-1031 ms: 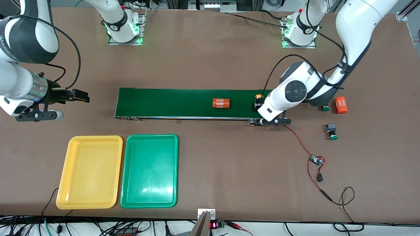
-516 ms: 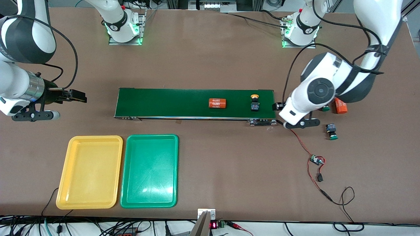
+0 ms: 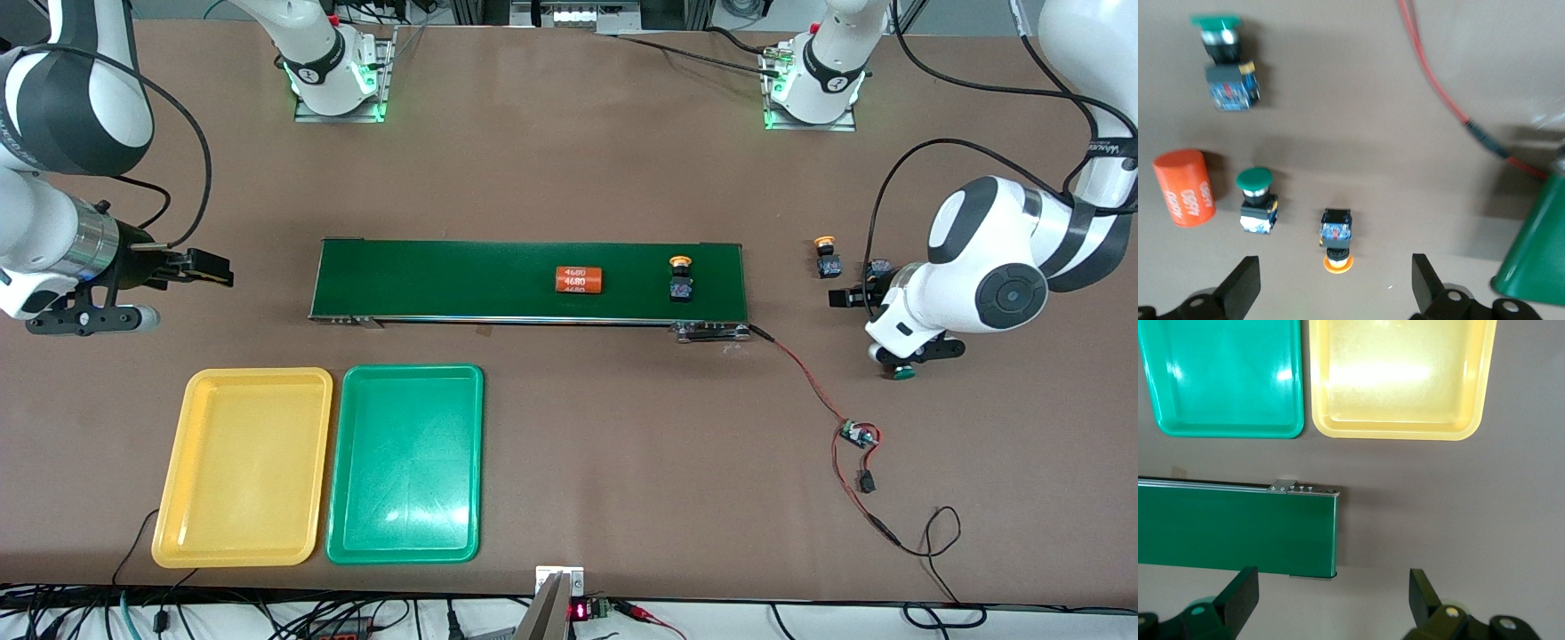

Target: Sort buttons by color to trays

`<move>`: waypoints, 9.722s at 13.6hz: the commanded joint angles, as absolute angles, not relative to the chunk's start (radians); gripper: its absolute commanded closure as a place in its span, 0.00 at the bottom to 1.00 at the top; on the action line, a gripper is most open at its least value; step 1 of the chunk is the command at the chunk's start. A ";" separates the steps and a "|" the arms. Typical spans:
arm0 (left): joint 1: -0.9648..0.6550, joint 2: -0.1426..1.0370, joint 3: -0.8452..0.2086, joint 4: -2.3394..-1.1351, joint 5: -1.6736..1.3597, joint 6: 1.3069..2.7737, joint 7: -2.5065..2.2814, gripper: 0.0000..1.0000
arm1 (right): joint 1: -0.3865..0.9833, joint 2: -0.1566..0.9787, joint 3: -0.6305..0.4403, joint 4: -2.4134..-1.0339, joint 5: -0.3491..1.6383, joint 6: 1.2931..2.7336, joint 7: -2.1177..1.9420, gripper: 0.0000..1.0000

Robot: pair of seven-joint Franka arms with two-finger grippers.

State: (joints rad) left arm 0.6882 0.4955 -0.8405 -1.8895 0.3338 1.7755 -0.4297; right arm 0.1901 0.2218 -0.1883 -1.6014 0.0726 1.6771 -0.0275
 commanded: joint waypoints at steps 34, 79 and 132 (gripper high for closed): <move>0.660 0.601 -1.111 -1.866 0.390 1.821 -0.621 0.82 | 0.196 0.008 -0.179 -1.740 -0.041 1.750 0.061 0.00; 0.782 0.709 -0.658 -1.934 0.683 2.325 -0.216 0.00 | 0.121 0.156 -0.189 -1.612 0.006 1.770 0.060 0.00; 0.681 0.394 -0.504 -1.886 0.305 1.969 0.333 0.00 | 0.775 0.609 -0.166 -1.647 0.192 2.065 0.598 0.05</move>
State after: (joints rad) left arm 0.7190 0.4820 -0.5965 -1.7420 0.3371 1.8618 0.2758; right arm 0.7759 0.5919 -0.1694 -1.6610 0.1883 2.0658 0.5954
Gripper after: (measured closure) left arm 0.000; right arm 0.004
